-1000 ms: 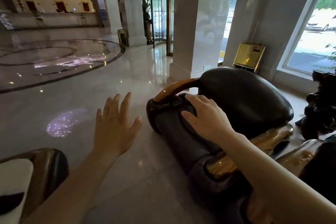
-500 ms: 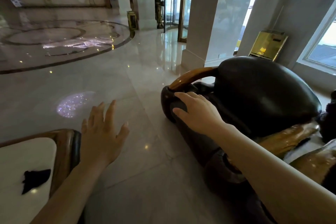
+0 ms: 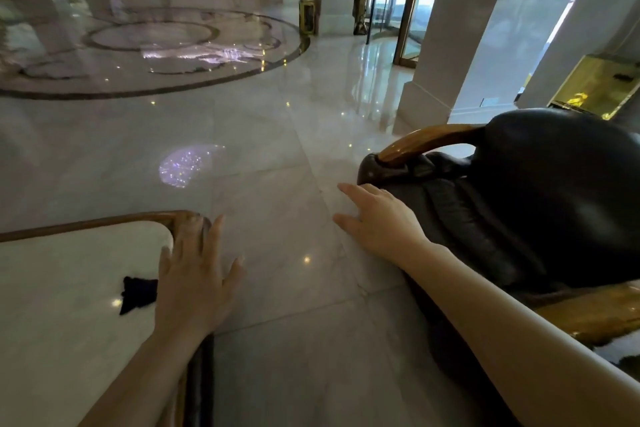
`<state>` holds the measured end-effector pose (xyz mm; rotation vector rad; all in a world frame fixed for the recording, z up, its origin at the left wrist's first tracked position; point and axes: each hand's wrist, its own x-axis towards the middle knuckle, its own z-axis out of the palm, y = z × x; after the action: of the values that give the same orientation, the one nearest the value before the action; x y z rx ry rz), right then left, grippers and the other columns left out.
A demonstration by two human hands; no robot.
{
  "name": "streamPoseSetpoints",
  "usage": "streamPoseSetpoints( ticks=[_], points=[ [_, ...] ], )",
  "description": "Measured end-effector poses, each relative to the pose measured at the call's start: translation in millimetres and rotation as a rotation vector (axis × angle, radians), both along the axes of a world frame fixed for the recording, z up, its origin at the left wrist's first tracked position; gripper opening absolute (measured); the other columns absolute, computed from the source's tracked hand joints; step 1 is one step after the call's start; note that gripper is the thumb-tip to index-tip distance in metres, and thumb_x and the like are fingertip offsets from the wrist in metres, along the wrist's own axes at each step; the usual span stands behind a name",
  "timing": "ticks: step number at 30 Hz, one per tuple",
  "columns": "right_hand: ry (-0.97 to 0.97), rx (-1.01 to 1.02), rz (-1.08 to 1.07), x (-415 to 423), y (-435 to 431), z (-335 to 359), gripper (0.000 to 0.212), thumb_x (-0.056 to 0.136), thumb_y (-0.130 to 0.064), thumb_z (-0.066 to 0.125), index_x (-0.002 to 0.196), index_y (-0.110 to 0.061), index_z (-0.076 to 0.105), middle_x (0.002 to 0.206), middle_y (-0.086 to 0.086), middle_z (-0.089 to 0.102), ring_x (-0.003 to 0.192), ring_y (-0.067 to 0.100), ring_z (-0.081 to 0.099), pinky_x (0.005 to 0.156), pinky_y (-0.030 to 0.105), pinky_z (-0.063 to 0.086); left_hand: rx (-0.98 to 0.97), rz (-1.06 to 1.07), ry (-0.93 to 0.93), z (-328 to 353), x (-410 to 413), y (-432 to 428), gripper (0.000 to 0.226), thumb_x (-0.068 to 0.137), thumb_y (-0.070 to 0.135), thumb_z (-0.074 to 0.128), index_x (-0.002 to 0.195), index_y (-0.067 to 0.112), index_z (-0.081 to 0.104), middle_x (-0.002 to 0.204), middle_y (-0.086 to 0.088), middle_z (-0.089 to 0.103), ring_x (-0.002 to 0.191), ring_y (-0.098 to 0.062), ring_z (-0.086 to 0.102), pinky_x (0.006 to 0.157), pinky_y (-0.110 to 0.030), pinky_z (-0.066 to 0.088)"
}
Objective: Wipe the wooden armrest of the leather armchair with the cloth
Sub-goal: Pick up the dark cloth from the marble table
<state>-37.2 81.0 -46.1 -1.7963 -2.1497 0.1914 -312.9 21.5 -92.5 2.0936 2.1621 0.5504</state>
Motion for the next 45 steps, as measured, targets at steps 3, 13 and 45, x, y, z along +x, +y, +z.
streamPoseSetpoints(
  ticks=[3,13,45],
  points=[
    [0.007,-0.015,0.059,-13.7,14.8,-6.9,0.058,0.094,-0.055,0.051,0.147,-0.038,0.034,0.133,-0.004,0.056,0.122,0.022,0.053,0.086,0.041,0.049,-0.034,0.063,0.000,-7.8,-10.9,-1.5,0.073,0.091,0.054,0.033,0.154,0.018,0.025,0.160,-0.016,0.026,0.148,-0.037,0.021,0.117,-0.059,0.020],
    [0.003,-0.083,0.294,-48.9,100.7,-44.8,0.064,0.095,-0.058,0.046,0.152,-0.037,0.026,0.148,-0.003,0.050,0.132,0.025,0.049,0.099,0.044,0.045,-0.135,0.274,0.067,-42.8,-25.1,19.4,0.073,0.091,0.061,0.023,0.154,0.025,0.018,0.162,-0.013,0.023,0.150,-0.033,0.018,0.119,-0.057,0.020],
    [-0.061,-0.382,0.743,-334.6,226.6,-165.3,0.064,0.097,-0.057,0.046,0.154,-0.035,0.025,0.136,-0.002,0.054,0.125,0.023,0.050,0.095,0.041,0.048,-0.399,0.726,-0.081,-198.7,-225.8,63.3,0.070,0.096,0.058,0.032,0.156,0.031,0.008,0.164,-0.008,0.019,0.152,-0.029,0.012,0.120,-0.054,0.018]
  ],
)
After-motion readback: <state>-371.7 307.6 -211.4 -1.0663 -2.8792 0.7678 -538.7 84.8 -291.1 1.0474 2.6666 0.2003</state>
